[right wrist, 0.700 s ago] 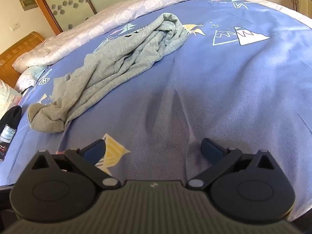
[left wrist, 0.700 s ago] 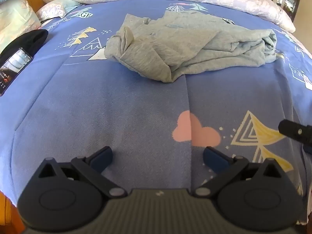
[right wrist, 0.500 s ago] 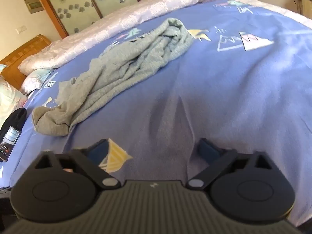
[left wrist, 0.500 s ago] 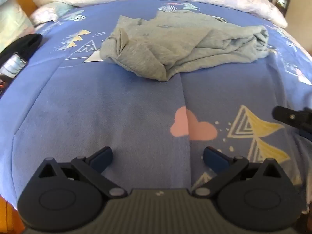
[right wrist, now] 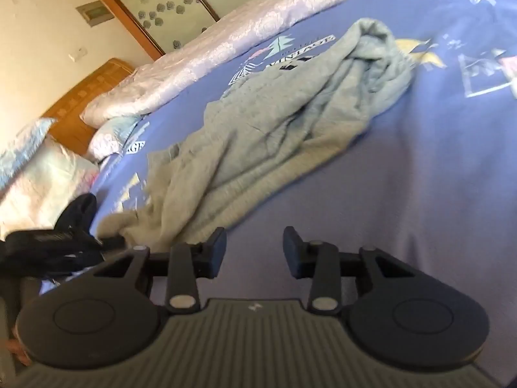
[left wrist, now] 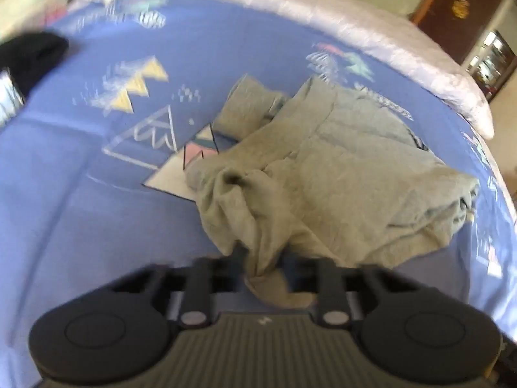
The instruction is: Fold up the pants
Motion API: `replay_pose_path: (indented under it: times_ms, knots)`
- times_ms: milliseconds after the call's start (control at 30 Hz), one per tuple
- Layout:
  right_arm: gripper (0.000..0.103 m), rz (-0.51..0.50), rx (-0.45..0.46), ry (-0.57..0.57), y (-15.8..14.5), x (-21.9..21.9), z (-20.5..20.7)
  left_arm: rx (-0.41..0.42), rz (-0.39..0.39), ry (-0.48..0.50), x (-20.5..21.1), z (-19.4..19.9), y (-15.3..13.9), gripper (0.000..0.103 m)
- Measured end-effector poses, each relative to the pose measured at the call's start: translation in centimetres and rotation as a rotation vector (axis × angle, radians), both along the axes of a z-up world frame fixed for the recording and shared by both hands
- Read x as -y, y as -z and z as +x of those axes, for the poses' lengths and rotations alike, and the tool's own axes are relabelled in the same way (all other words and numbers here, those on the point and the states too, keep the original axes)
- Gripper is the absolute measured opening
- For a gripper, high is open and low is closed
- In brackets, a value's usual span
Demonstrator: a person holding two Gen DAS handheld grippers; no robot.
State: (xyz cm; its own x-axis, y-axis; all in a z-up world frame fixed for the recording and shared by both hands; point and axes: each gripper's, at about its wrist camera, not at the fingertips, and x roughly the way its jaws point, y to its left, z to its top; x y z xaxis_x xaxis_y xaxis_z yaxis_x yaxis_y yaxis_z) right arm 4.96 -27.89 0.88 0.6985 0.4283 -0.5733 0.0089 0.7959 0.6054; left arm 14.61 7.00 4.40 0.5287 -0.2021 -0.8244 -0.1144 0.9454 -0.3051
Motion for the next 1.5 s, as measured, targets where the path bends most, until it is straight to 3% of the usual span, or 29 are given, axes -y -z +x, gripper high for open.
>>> replay_pose_path:
  times_ms: [67, 233, 300, 367, 400, 633, 700, 800, 933, 1100, 1133, 1200, 1233, 1333, 1500]
  knots:
    - [0.043, 0.023, -0.027, -0.003, 0.4, -0.4, 1.4, 0.045, -0.071, -0.006, -1.5, -0.4, -1.0, 0.016]
    - [0.044, 0.145, -0.073, 0.013, 1.9, -0.8, 3.9, 0.233, -0.219, -0.008, -3.0, -2.2, -8.1, 0.015]
    - [0.042, 0.199, -0.075, 0.022, 2.2, -0.7, 4.8, 0.304, -0.243, -0.001, -3.0, -2.9, -10.9, 0.015]
    - [0.004, 0.259, -0.103, 0.011, 2.3, -0.6, 5.6, 0.361, -0.232, 0.002, -2.9, -3.3, -13.2, 0.015]
    - [0.002, 0.272, -0.114, 0.013, 2.1, -0.5, 5.6, 0.38, -0.235, 0.002, -2.8, -3.6, -14.1, 0.015]
    - [0.002, 0.195, 0.141, 0.173, -5.4, 6.8, -1.7, 0.439, -0.277, -0.006, -3.7, -6.4, -15.5, 0.015]
    - [0.007, 0.192, 0.153, 0.188, -6.1, 8.7, -3.8, 0.463, -0.292, -0.018, -4.2, -7.4, -16.3, 0.015]
    - [0.013, 0.238, 0.08, 0.214, -4.9, 10.0, -5.8, 0.512, -0.297, -0.022, -5.0, -9.2, -17.8, 0.015]
    - [0.051, 0.395, -0.038, 0.206, -1.7, 9.9, -5.1, 0.554, -0.264, -0.009, -5.0, -11.4, -19.7, 0.015]
    - [0.052, 0.536, -0.129, 0.17, -0.1, 6.1, -2.2, 0.601, -0.243, 0.002, -5.1, -13.8, -21.7, 0.015]
    - [0.049, 0.563, -0.158, 0.167, 0.3, 5.5, -1.4, 0.611, -0.233, 0.0, -5.2, -14.1, -22.0, 0.015]
    - [0.007, 0.603, -0.214, 0.127, 0.4, 4.6, 0.1, 0.629, -0.206, -0.012, -5.5, -14.9, -22.4, 0.015]
    - [0.003, 0.583, -0.224, 0.127, -0.2, 4.4, 0.2, 0.633, -0.193, -0.025, -5.9, -15.2, -22.4, 0.015]
    - [0.002, 0.467, -0.07, 0.162, -4.8, 7.0, -0.4, 0.618, -0.196, -0.077, -7.9, -15.5, -21.6, 0.015]
    - [0.002, 0.231, 0.376, 0.211, -18.8, 12.8, -4.3, 0.59, -0.223, -0.153, -10.6, -15.5, -19.9, 0.015]
